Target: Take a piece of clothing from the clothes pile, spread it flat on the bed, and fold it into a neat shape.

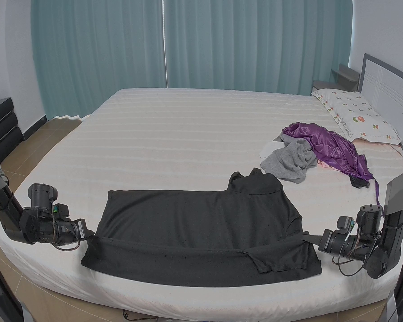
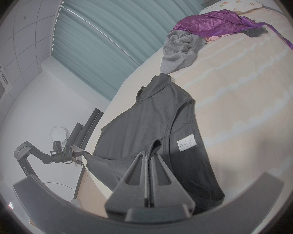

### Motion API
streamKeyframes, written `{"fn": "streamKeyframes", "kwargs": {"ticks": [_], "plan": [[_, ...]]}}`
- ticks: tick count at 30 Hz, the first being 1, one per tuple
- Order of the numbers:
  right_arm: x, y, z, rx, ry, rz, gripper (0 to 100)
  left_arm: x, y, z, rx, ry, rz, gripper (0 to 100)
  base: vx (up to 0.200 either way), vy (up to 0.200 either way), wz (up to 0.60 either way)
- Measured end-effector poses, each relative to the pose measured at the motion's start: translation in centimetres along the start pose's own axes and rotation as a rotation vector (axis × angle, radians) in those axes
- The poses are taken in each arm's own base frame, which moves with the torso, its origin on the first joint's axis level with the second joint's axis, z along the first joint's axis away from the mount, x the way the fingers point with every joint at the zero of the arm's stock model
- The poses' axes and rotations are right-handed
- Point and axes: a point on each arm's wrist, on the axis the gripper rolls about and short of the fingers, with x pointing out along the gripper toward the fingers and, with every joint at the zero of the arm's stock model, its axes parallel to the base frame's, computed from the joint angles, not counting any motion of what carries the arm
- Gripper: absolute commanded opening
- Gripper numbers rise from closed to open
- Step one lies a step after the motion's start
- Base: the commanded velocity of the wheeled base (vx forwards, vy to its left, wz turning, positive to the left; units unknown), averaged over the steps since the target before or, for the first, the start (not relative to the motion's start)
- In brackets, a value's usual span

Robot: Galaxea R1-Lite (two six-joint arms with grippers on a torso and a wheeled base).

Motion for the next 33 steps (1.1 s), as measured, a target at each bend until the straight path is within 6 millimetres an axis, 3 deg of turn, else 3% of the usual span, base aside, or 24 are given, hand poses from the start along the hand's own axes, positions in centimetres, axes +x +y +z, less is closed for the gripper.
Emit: {"fn": "streamKeyframes", "kwargs": {"ticks": [13,23,24,25,26,33], "plan": [[2.9,-0.7,0.5,-0.025,-0.01,0.019,0,2.5,0.8,-0.1,-0.015,0.045,0.008,0,0.0,0.0,0.0],[3.9,-1.7,0.4,-0.014,-0.004,0.007,0,3.9,1.2,-0.4,-0.03,0.076,0.011,0,0.0,0.0,0.0],[3.9,-1.7,0.3,-0.013,-0.002,0.006,0,4.0,1.2,-0.4,-0.036,0.078,0.011,100,0.0,0.0,0.0],[3.9,-1.8,0.3,-0.012,0.0,0.005,0,4.0,1.2,-0.4,-0.043,0.078,0.011,100,0.0,0.0,0.0],[4.0,-1.8,0.2,-0.01,0.001,0.004,100,4.1,1.2,-0.4,-0.048,0.079,0.011,100,0.0,0.0,0.0],[3.8,-1.9,0.1,0.03,0.011,0.005,100,4.0,1.0,-0.3,-0.076,0.074,0.007,100,0.0,0.0,0.0]]}}
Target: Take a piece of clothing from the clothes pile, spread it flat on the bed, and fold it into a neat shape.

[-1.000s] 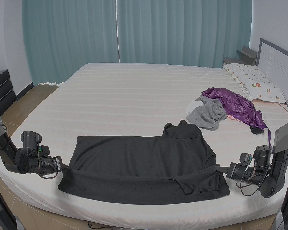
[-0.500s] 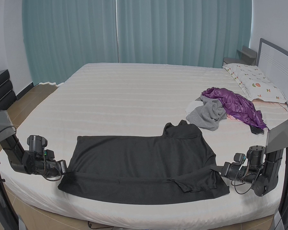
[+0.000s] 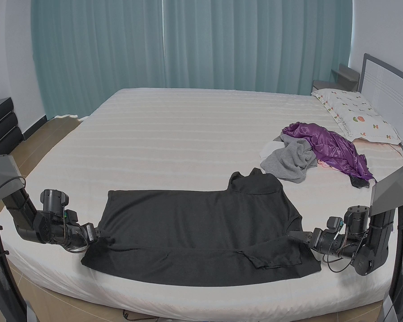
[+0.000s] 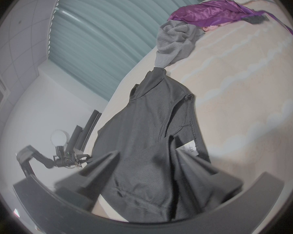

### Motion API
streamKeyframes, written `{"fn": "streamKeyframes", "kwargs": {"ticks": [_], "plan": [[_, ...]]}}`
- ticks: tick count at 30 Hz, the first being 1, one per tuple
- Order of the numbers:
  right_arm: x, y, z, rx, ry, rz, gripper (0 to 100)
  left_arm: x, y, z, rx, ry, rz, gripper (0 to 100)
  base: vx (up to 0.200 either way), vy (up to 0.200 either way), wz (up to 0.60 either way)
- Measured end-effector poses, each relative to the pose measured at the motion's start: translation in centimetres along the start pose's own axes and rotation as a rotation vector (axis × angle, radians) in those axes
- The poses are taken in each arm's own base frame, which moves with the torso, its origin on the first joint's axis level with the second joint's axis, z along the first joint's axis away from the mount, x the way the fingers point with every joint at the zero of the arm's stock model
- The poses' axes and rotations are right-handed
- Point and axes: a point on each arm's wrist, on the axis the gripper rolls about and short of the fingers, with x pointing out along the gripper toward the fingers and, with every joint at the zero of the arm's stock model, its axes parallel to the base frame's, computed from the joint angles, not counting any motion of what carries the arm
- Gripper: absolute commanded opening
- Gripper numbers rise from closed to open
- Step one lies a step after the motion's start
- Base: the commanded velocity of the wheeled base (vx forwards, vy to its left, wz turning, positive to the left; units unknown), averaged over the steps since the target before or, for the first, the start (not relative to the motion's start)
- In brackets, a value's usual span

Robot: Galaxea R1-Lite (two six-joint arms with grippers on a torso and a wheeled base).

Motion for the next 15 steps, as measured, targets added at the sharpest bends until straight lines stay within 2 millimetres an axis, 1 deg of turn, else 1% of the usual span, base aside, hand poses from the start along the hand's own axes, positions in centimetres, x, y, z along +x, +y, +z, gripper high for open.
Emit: {"fn": "streamKeyframes", "kwargs": {"ticks": [4,7,12,15], "plan": [[-0.4,0.4,0.2,0.099,-0.01,0.007,100,-0.7,-0.3,0.5,-0.033,-0.027,-0.015,100,0.0,0.0,0.0],[-0.9,0.7,0.7,0.166,-0.028,0.013,100,-1.6,-0.8,1.6,-0.067,-0.073,-0.037,100,0.0,0.0,0.0],[-1.6,0.8,1.4,0.242,-0.059,0.019,100,-2.7,-1.8,4.4,-0.095,-0.167,-0.078,100,0.0,0.0,0.0],[-1.8,0.8,1.5,0.27,-0.065,0.021,100,-2.6,-2.4,6.1,-0.105,-0.204,-0.1,100,0.0,0.0,0.0]]}}
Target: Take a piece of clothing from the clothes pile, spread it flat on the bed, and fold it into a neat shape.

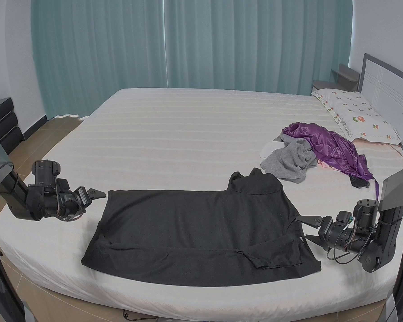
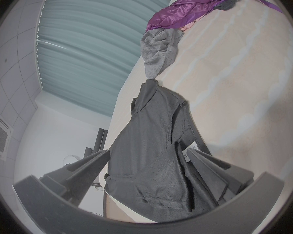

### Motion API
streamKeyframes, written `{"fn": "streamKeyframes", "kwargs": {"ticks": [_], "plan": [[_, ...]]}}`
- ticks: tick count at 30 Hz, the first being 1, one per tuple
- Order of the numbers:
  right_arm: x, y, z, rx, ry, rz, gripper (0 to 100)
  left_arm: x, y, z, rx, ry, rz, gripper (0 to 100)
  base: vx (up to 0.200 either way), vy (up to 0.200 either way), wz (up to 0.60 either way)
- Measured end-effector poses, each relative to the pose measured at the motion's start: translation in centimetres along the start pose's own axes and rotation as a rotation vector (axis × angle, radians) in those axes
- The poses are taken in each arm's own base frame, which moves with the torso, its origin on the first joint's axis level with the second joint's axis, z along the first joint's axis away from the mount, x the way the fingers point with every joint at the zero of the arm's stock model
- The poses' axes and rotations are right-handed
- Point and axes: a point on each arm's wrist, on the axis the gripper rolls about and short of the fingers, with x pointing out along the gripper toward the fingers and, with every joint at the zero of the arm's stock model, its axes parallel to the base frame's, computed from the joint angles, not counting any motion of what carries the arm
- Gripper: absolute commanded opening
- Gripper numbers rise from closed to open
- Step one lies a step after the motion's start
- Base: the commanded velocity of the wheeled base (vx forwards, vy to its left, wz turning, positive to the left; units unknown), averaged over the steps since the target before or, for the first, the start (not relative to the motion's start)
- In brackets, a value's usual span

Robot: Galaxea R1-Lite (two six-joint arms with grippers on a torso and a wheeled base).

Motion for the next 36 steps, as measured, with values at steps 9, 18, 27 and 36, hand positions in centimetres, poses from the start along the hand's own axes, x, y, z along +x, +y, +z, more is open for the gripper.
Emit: {"fn": "streamKeyframes", "kwargs": {"ticks": [9,18,27,36], "plan": [[-0.1,-0.1,0.0,0.053,0.007,0.002,100,4.8,-1.1,3.2,-0.012,-0.022,-0.041,100,0.0,0.0,0.0],[0.0,-0.4,-0.2,0.091,0.023,-0.002,100,9.5,-2.5,4.0,-0.059,-0.01,-0.028,100,0.0,0.0,0.0],[0.1,-0.6,-0.5,0.088,0.035,-0.009,100,12.0,-2.1,4.0,-0.054,-0.059,-0.019,100,0.0,0.0,0.0],[0.1,-0.5,-0.7,0.087,0.043,-0.009,100,12.7,-1.2,3.7,-0.064,-0.054,-0.002,100,0.0,0.0,0.0]]}}
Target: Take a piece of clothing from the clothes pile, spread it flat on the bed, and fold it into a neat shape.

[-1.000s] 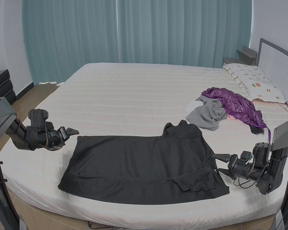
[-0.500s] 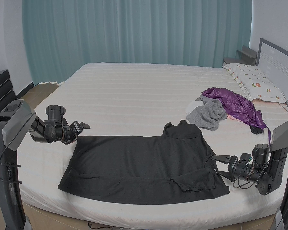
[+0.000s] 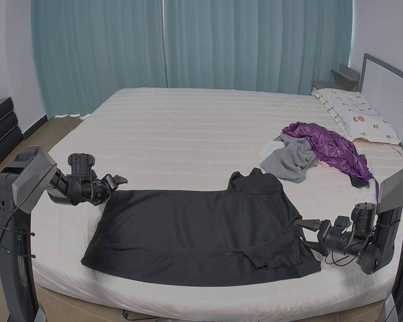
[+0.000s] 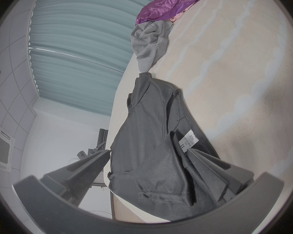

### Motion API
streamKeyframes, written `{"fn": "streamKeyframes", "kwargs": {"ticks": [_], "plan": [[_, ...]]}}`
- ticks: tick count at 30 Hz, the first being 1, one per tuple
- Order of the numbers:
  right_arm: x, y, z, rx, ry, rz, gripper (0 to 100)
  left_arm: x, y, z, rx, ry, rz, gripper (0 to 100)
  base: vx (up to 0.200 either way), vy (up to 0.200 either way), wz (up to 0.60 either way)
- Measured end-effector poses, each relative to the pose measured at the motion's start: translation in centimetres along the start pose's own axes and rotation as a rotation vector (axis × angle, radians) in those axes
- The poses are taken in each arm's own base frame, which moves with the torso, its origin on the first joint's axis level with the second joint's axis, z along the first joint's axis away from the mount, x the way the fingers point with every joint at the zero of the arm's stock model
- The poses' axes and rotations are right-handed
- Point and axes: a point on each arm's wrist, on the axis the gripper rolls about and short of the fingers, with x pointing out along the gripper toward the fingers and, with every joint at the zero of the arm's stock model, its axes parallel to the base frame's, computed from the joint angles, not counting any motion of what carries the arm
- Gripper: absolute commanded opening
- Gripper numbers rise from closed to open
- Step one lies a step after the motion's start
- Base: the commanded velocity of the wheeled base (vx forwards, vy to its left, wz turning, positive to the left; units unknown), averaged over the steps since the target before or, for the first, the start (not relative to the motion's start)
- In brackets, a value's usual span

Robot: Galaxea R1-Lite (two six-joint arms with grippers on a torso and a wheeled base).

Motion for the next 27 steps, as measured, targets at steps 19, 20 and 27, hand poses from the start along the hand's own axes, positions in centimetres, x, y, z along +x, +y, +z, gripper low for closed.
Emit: {"fn": "streamKeyframes", "kwargs": {"ticks": [19,20,27], "plan": [[0.0,0.0,-0.1,-0.001,0.004,-0.002,100,1.7,1.1,0.1,-0.052,-0.041,-0.035,0,0.0,0.0,0.0],[0.0,0.0,-0.1,-0.001,0.004,-0.002,100,1.8,1.1,0.1,-0.053,-0.04,-0.033,0,0.0,0.0,0.0],[0.0,-0.1,-0.1,0.0,0.004,-0.004,100,2.0,1.5,-0.2,-0.053,-0.04,-0.016,0,0.0,0.0,0.0]]}}
